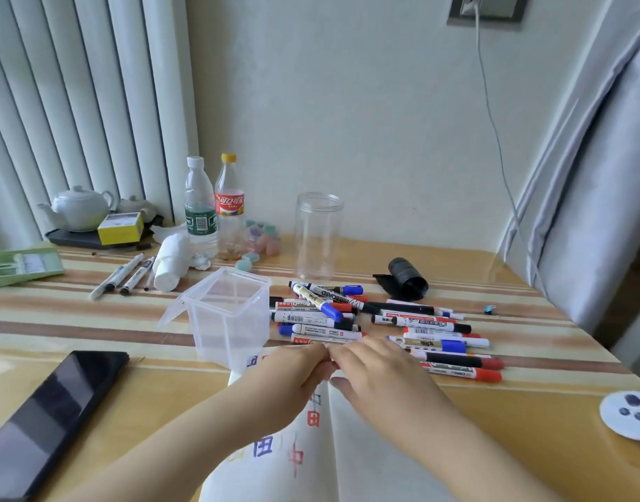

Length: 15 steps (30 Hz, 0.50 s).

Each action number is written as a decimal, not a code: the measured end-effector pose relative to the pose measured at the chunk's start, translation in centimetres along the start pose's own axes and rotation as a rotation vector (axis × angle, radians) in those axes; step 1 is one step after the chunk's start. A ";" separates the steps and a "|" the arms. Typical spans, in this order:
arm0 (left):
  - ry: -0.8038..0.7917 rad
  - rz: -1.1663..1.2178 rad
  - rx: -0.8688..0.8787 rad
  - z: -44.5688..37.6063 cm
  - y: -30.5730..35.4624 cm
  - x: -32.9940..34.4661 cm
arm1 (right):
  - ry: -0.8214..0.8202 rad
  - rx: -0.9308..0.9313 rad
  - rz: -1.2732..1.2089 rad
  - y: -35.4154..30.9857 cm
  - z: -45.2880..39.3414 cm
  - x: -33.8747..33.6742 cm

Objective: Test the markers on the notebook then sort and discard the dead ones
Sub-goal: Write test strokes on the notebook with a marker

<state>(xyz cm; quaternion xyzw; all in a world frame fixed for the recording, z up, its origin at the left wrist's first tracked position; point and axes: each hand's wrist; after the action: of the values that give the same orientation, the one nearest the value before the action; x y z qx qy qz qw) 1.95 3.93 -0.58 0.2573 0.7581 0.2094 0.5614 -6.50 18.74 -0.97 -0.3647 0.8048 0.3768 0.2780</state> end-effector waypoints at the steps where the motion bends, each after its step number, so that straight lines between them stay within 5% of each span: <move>1: -0.015 -0.001 0.017 -0.4 -0.6 0.3 | -0.042 -0.025 0.011 0.0 -0.2 1.1; 10: -0.173 -0.068 -0.011 -2.0 -4.1 0.9 | -0.275 -0.054 -0.031 0.9 0.0 3.9; 15: -0.083 -0.083 -0.009 -2.6 -4.5 0.2 | -0.657 0.442 -0.586 2.7 -0.5 2.4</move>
<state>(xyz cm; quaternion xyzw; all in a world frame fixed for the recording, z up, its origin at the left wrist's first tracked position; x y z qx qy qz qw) -1.31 0.48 -2.72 0.2319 0.7433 0.1784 0.6016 -10.09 18.66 -1.31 -0.3698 0.5988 0.1981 0.6823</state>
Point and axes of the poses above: each hand's wrist, its own z-axis away from the middle knuckle, its own x-axis out of the palm, y = z × x, and after that the axes turned 12 degrees about z, right-handed
